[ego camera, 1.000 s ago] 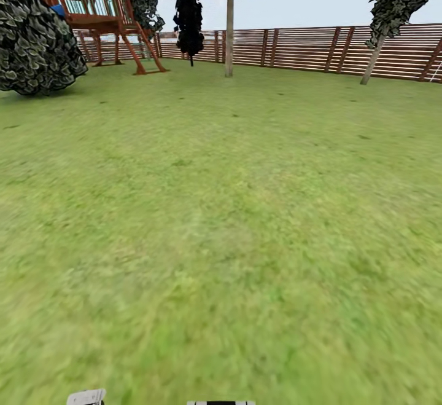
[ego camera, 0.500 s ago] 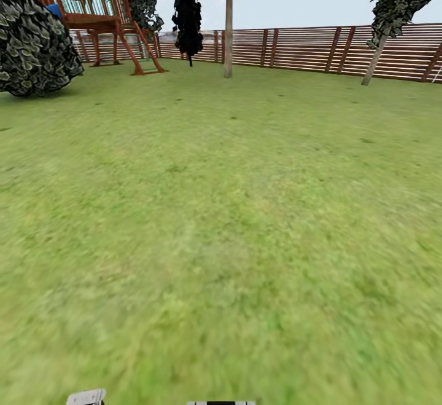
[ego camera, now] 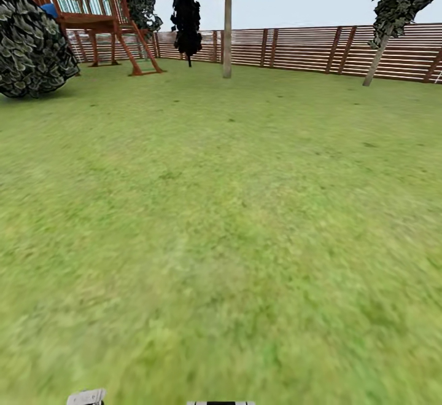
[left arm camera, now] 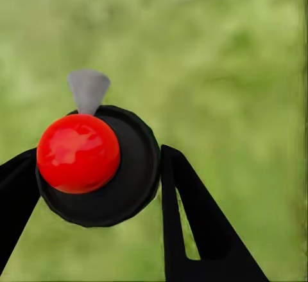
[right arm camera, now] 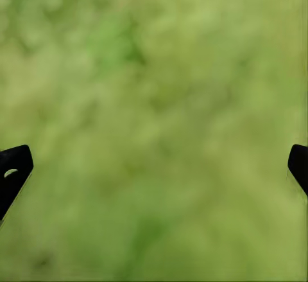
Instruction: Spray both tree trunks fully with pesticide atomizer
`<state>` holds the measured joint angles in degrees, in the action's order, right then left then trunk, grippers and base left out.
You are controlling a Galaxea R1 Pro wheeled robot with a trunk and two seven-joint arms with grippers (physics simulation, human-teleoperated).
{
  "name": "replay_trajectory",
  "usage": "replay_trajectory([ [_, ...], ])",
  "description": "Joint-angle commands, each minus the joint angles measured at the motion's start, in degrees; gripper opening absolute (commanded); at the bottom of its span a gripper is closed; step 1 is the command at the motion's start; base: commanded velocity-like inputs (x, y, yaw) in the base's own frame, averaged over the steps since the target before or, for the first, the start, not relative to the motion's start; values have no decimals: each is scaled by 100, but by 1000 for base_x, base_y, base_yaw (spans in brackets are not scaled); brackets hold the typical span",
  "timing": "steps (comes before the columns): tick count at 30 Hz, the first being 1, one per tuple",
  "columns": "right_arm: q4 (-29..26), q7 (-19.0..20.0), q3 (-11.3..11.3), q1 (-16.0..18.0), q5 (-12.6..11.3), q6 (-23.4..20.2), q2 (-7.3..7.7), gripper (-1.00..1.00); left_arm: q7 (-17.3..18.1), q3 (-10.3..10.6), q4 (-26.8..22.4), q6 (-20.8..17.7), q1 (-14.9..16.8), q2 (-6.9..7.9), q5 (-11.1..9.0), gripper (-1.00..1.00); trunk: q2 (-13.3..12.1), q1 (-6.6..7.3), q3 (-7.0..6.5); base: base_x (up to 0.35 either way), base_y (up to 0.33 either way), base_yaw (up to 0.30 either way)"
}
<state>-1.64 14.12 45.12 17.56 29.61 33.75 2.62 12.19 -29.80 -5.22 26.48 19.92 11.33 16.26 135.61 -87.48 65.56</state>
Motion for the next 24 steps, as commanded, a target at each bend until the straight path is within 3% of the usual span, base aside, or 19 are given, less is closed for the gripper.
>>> replay_trajectory([
  [1,2,38,50,2,18,9,1,100,29,-52,3,15,3,1,35,-100,1,-2,4,332,-107,0],
  [24,5,38,50,2,18,9,1,100,29,-51,2,16,3,1,35,-100,1,-2,4,332,-107,0],
])
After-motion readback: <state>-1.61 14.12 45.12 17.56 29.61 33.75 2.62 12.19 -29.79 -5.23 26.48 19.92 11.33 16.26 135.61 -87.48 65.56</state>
